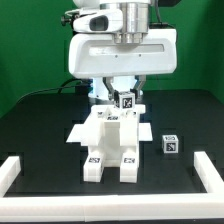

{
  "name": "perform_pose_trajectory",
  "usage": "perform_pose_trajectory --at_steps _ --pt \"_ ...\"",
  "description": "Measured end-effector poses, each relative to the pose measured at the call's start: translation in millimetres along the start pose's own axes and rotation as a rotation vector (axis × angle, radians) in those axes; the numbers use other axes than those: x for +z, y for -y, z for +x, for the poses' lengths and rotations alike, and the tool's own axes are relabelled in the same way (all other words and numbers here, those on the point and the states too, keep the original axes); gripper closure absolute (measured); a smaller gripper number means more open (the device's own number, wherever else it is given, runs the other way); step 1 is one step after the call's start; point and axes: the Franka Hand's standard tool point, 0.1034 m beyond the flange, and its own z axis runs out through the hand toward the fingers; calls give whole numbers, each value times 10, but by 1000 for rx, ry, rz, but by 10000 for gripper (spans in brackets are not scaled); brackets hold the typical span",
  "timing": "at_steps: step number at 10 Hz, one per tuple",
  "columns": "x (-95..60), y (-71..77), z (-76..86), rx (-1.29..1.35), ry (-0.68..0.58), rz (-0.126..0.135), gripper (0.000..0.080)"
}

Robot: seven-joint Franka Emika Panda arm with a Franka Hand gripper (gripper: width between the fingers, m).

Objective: Assemble chair

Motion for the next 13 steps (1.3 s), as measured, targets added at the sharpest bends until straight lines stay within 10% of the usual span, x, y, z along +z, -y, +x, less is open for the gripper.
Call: perform_pose_trajectory --at_steps 13 --pt "153 96 -19 6 19 -4 464"
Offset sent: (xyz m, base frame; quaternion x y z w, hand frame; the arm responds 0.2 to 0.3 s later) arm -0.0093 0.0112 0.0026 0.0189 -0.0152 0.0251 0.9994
